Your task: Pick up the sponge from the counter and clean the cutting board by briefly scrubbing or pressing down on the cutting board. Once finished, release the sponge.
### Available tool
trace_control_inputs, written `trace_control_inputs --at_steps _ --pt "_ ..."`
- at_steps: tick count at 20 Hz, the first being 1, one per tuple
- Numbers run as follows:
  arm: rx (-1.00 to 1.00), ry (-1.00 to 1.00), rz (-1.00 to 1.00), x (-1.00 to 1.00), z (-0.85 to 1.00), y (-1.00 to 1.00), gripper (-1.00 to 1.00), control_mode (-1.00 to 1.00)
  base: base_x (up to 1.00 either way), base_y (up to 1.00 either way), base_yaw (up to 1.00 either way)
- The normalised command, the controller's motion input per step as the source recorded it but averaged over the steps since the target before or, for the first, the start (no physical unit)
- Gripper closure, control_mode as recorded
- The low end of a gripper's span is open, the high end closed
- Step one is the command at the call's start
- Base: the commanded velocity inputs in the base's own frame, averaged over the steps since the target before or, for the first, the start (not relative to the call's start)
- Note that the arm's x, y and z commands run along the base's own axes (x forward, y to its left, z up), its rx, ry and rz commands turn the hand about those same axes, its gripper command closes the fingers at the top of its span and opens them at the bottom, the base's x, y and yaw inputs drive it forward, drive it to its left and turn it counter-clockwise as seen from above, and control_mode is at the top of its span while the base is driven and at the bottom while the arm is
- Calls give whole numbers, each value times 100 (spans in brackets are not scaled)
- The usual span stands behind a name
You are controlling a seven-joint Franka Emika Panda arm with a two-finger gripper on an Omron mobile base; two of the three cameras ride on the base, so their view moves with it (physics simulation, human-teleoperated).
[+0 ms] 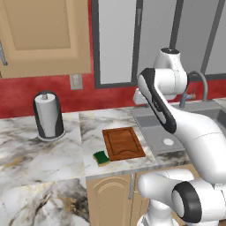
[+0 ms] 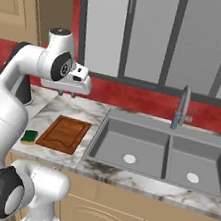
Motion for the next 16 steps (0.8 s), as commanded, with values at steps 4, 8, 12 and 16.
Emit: trace_control_inputs --at_steps 4,8,12,16 --pt "0 -1 0 -4 0 0 -100 -100 0 0 0" --pt "0 0 0 -3 -12 14 -100 -100 0 0 0" --pt "-1 17 0 0 -48 79 -100 -100 0 0 0" --pt "-7 27 0 1 -66 96 -100 -100 0 0 0"
